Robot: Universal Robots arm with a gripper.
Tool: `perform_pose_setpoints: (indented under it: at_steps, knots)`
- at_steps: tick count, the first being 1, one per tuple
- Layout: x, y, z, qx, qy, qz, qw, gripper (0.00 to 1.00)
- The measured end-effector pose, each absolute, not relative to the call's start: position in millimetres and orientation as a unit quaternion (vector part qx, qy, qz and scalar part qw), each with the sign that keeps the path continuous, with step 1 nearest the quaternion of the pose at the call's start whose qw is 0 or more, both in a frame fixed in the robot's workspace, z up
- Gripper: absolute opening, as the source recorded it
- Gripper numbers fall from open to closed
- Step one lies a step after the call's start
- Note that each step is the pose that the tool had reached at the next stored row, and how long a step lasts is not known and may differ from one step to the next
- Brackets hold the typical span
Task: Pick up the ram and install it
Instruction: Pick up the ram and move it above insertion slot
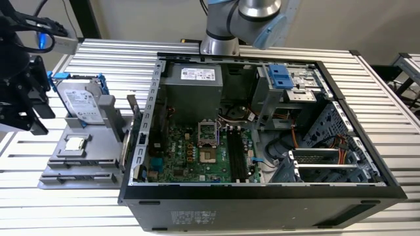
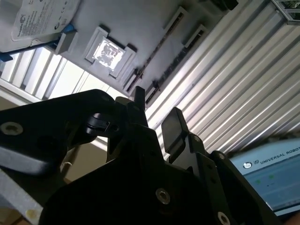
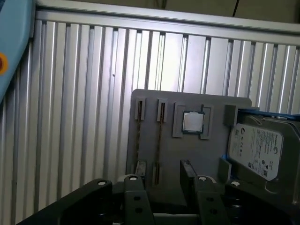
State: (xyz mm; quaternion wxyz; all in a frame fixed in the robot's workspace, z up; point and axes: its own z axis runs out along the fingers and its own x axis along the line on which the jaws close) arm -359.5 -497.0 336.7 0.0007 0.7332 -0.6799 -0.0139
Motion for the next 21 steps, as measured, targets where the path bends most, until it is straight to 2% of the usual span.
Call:
perform_pose_setpoints:
  at_steps: [8,21]
  knots:
    - [-359.5,-497.0,326.6,0.733,-0.68,-0.009,0.006,1.0]
    - [-361.3,-497.0,313.9,0.733,-0.68,-0.006,0.009,1.0]
